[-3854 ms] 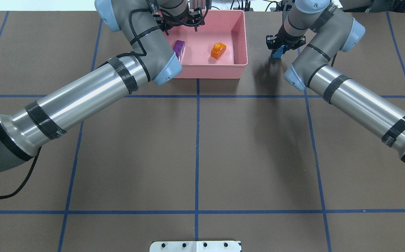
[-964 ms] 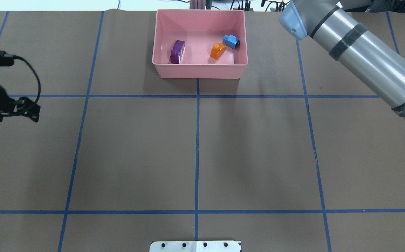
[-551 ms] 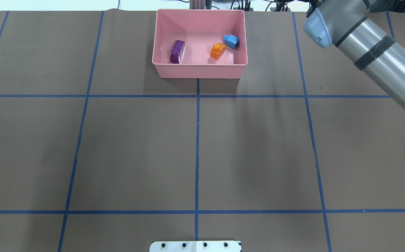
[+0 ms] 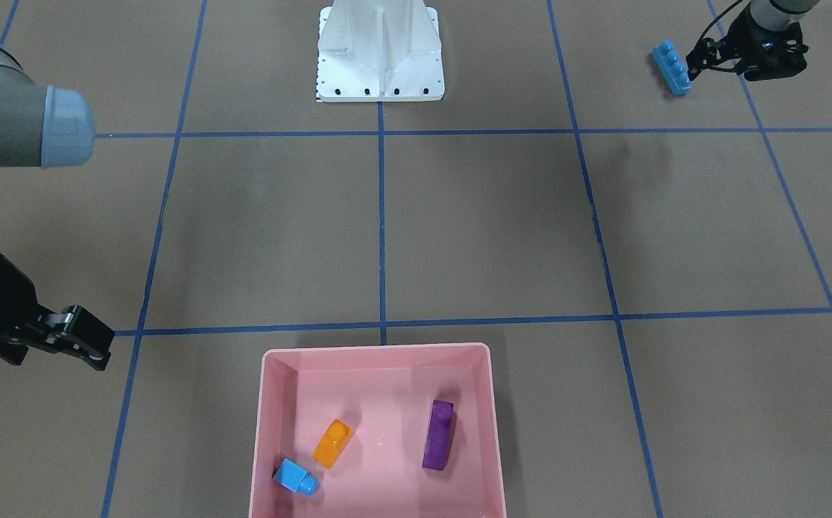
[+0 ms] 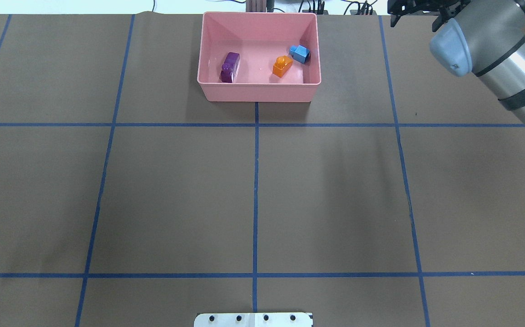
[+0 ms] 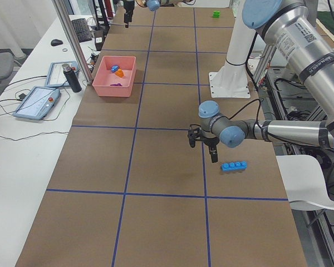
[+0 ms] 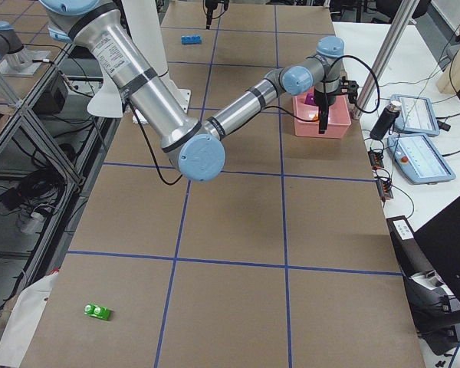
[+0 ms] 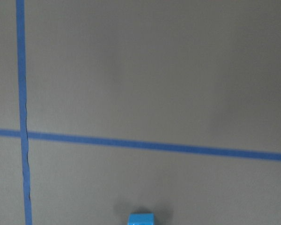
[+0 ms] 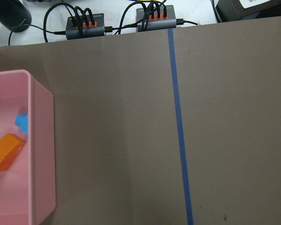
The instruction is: Put all blocks into box
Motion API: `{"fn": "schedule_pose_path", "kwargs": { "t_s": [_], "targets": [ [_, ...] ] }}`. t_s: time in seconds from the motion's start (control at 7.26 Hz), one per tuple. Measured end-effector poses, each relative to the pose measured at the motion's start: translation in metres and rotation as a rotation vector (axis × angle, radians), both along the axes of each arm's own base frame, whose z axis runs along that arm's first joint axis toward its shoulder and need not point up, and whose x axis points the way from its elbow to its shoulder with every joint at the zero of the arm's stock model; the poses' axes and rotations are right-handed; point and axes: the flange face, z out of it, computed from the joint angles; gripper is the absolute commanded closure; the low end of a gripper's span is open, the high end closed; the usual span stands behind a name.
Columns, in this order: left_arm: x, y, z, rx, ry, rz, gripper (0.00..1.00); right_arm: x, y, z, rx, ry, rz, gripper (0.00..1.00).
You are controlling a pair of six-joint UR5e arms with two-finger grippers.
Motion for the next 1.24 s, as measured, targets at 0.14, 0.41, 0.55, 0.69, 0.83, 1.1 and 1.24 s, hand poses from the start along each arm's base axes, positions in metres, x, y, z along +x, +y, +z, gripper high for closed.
{"fn": "schedule_pose_path", "kwargs": {
  "t_s": [0.14, 0.41, 0.55, 0.69, 0.83, 1.1, 1.24],
  "targets": [
    [0.025, 0.026, 0.015, -0.013, -0.019, 0.005, 0.0, 0.01, 0.015, 0.002, 0.003, 0.005, -0.006, 0.01],
    [0.059, 0.071, 0.035, -0.029, -0.021, 0.02, 0.13, 0.02, 0.033, 0.003, 0.014, 0.004, -0.008, 0.01],
    [0.062, 0.08, 0.041, -0.028, -0.008, 0.027, 0.25, 0.022, 0.035, 0.004, 0.016, 0.004, -0.007, 0.01],
    [0.06, 0.083, 0.049, -0.026, 0.007, 0.031, 0.43, 0.022, 0.036, 0.003, 0.017, 0.004, -0.007, 0.01],
    [0.057, 0.084, 0.058, -0.025, 0.019, 0.032, 0.56, 0.022, 0.036, 0.003, 0.019, 0.004, -0.007, 0.01],
    [0.051, 0.084, 0.066, -0.024, 0.038, 0.033, 0.86, 0.022, 0.036, -0.001, 0.023, 0.004, -0.006, 0.01],
    [0.049, 0.084, 0.067, -0.024, 0.046, 0.034, 1.0, 0.021, 0.036, -0.002, 0.026, 0.003, -0.005, 0.01]
  ]
}}
